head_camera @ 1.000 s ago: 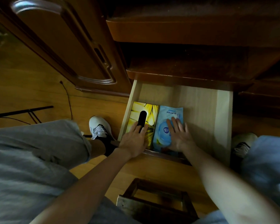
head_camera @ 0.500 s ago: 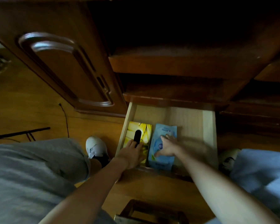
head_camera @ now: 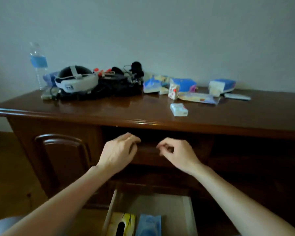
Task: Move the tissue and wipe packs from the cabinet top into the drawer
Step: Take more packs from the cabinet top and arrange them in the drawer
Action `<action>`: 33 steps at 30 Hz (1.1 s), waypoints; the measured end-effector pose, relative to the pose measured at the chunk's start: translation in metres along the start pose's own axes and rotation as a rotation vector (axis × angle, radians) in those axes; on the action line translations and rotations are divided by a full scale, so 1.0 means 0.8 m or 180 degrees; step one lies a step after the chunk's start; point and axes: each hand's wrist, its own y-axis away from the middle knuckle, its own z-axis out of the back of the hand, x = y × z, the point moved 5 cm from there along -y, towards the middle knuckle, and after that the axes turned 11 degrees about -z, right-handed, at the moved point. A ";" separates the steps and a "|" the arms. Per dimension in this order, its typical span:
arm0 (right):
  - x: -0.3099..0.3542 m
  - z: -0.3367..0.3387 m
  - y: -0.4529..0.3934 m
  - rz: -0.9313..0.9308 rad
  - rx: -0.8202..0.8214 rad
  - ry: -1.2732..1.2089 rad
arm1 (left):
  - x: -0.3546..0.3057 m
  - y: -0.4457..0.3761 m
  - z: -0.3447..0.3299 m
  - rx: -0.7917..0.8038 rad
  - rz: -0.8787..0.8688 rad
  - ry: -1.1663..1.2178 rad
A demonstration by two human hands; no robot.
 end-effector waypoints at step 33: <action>-0.187 0.149 -0.342 -0.1557 0.0010 0.1909 | 0.181 -0.417 -0.195 0.1072 0.1161 -0.0231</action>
